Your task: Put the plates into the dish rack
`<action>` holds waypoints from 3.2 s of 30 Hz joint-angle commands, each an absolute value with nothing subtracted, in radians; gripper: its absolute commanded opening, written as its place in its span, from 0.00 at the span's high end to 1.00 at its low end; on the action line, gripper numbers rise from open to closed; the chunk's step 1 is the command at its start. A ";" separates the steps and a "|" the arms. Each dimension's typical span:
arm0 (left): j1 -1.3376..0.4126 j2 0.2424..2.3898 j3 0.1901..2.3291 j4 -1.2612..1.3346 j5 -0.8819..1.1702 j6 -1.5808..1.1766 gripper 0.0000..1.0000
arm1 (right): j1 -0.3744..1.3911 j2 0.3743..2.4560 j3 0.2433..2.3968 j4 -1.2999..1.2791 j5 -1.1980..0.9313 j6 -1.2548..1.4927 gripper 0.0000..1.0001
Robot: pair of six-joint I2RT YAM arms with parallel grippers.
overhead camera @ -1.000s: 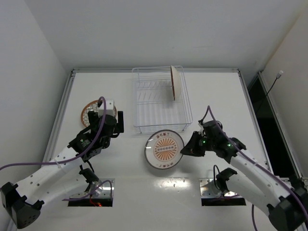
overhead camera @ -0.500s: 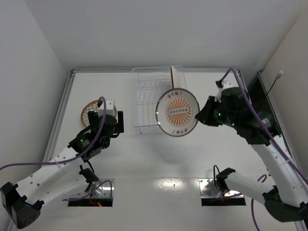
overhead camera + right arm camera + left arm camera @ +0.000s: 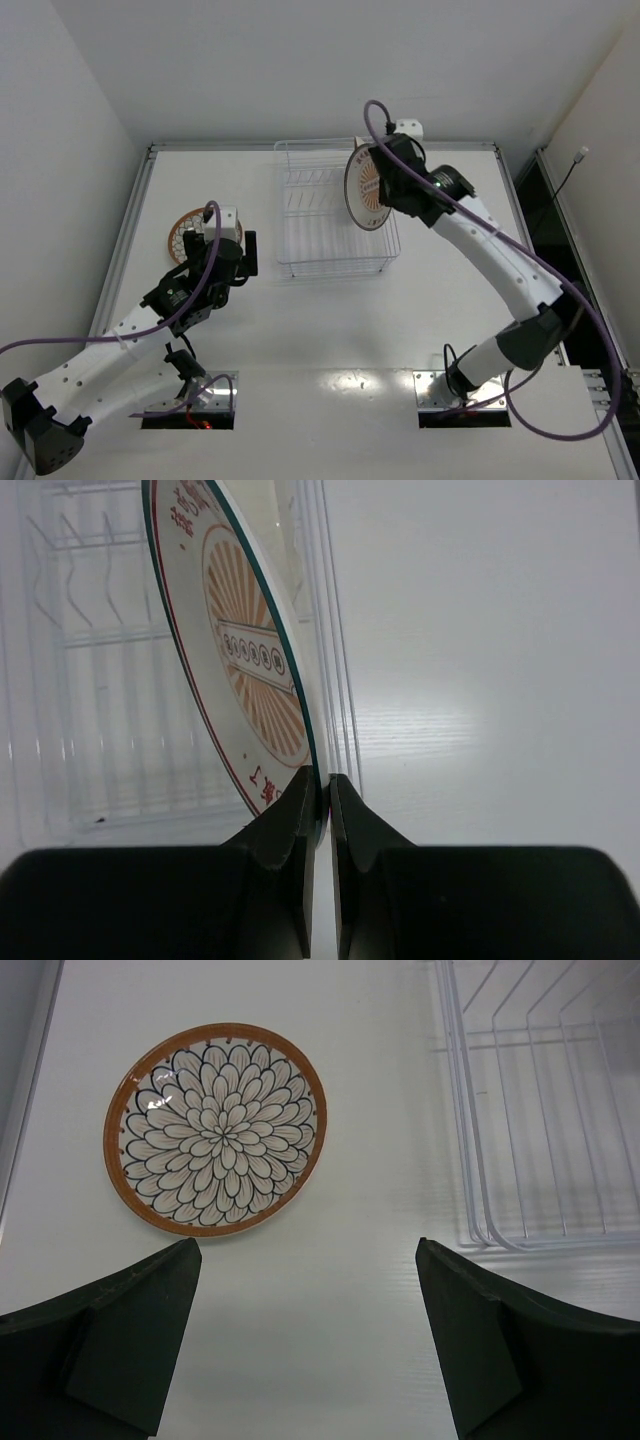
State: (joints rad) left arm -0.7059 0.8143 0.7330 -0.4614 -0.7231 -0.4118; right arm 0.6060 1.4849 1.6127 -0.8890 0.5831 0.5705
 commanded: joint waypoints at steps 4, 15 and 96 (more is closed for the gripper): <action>-0.693 0.825 0.732 -0.422 -0.723 -0.410 0.13 | 0.681 1.638 1.841 -0.715 0.880 0.502 1.00; -0.693 0.825 0.732 -0.422 -0.721 -0.410 0.13 | 0.729 2.083 2.262 -0.724 1.084 0.367 1.00; -0.693 0.917 0.750 -0.480 -0.805 -0.439 0.13 | 0.723 1.062 1.121 -0.494 0.097 0.480 0.00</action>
